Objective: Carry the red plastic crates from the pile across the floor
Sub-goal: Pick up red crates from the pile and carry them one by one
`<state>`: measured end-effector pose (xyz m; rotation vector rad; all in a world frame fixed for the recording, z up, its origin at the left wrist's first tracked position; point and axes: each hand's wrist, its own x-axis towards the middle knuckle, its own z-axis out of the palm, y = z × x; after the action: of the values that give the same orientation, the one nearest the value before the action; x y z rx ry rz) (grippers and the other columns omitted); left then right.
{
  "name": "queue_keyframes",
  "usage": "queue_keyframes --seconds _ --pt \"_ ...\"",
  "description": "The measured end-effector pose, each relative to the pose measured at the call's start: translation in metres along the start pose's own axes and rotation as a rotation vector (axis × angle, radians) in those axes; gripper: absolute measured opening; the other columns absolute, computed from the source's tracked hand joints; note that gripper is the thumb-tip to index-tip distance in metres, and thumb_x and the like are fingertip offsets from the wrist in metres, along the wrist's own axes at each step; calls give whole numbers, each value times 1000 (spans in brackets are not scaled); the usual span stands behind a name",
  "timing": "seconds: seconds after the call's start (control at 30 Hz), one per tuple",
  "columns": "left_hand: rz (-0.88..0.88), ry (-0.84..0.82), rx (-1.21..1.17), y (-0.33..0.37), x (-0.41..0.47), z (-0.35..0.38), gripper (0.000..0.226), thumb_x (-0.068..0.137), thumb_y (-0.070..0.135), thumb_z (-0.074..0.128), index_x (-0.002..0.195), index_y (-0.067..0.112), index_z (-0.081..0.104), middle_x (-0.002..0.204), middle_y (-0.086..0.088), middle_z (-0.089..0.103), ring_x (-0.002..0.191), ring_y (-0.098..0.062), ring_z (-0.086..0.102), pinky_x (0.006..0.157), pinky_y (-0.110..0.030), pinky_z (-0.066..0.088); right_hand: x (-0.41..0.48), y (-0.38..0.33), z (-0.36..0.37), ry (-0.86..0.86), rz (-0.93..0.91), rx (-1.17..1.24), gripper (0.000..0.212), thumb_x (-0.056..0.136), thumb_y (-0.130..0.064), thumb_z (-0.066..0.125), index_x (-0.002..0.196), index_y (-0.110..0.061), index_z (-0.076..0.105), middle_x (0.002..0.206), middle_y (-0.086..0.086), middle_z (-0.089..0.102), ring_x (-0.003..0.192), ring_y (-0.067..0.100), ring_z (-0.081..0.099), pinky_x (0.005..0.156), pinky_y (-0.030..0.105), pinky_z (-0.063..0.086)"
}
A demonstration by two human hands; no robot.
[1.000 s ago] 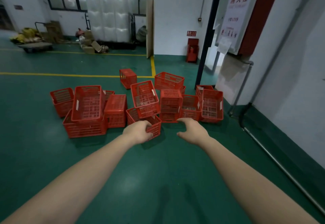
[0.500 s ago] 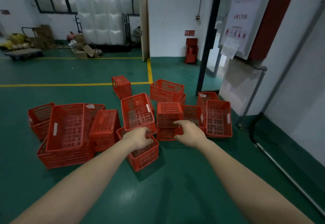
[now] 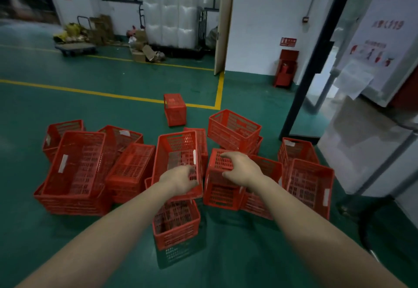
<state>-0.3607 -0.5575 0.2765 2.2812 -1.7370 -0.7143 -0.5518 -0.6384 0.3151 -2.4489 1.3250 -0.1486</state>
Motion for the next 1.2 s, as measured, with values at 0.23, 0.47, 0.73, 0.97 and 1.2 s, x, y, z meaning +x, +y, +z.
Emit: queue_keyframes --seconds 0.23,0.47,0.73,0.97,1.2 --pt "-101 6 -31 -11 131 -6 54 86 47 60 134 25 51 132 3 59 118 -17 57 97 -37 49 145 32 1 -59 -82 -33 64 82 -23 65 142 -27 45 146 -2 46 135 18 41 106 37 42" --pt "-160 -40 -54 -34 256 -35 55 87 48 58 136 23 49 135 1 57 121 -19 55 99 -36 46 287 44 7 -149 -184 -117 63 80 -20 63 140 -26 47 143 -1 49 135 20 41 102 35 43" --pt "-293 -72 -160 -64 352 -30 62 86 48 59 140 22 46 139 -1 53 126 -21 52 102 -37 44 415 59 27 -312 -338 -239 63 81 -22 67 140 -26 48 144 -2 48 136 19 38 108 36 39" --pt "-501 -60 -356 -94 444 5 56 84 50 60 134 25 50 133 -1 58 120 -22 56 95 -32 47 549 73 72 -533 -589 -378 53 82 -17 63 135 -22 54 138 1 54 131 23 44 107 36 39" --pt "-708 -49 -590 -120 512 65 57 85 47 59 136 26 47 131 1 59 118 -21 57 94 -30 47 651 90 153 -751 -788 -494 50 81 -23 67 130 -26 57 133 -2 56 126 22 46 107 31 34"
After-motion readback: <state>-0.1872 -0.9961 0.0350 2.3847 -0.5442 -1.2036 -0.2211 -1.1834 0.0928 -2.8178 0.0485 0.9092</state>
